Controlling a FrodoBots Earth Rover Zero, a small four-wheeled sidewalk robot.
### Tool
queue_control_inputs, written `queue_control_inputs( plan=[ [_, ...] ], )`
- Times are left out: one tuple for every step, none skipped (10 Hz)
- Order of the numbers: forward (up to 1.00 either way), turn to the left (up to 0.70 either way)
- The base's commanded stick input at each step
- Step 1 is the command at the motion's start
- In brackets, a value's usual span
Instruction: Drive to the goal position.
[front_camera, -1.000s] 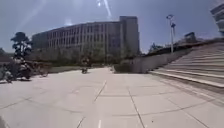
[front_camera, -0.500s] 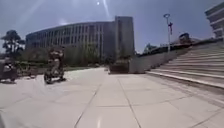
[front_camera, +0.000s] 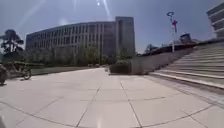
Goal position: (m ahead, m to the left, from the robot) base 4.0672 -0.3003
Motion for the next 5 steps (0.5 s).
queue_control_inputs(
  plan=[
    [1.0,0.0],
    [1.0,0.0],
    [1.0,0.0],
    [1.0,0.0],
    [1.0,0.0]
  ],
)
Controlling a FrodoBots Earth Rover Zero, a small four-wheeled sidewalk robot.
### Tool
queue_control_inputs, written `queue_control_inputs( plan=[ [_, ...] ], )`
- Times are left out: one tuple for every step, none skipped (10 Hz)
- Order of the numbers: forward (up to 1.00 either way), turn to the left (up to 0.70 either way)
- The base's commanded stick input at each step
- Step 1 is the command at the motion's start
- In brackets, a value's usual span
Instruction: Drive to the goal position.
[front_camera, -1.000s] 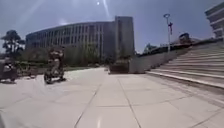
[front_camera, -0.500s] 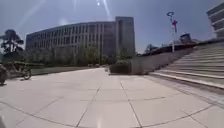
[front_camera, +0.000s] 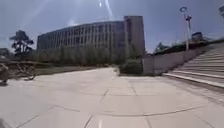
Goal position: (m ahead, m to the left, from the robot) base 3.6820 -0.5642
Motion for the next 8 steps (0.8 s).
queue_control_inputs(
  plan=[
    [1.0,0.0],
    [1.0,0.0],
    [1.0,0.0],
    [1.0,0.0],
    [1.0,0.0],
    [1.0,0.0],
    [1.0,0.0],
    [1.0,0.0]
  ],
)
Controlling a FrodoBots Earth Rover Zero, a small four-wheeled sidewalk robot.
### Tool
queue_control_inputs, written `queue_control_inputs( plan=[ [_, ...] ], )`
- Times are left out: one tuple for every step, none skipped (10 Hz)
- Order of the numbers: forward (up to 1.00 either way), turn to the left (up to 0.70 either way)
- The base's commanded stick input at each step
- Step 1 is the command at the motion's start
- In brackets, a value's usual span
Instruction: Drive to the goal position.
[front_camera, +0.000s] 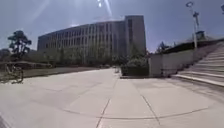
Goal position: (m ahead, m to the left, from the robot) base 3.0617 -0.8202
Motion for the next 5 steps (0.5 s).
queue_control_inputs(
  plan=[
    [1.0,0.0],
    [1.0,-0.13],
    [1.0,-0.3],
    [1.0,-0.23],
    [1.0,-0.01]
  ],
)
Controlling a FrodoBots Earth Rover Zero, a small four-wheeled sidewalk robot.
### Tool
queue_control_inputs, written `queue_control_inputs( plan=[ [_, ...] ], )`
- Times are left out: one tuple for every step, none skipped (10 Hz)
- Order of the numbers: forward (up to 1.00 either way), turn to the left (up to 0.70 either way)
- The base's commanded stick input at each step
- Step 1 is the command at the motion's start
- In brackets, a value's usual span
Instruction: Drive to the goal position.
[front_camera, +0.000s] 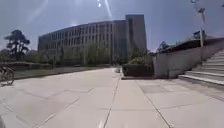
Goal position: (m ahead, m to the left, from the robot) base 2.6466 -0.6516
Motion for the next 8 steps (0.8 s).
queue_control_inputs(
  plan=[
    [1.0,-0.01],
    [1.0,0.0],
    [1.0,0.0],
    [1.0,0.0],
    [1.0,0.0],
    [1.0,0.0],
    [1.0,0.0],
    [1.0,0.0]
  ],
)
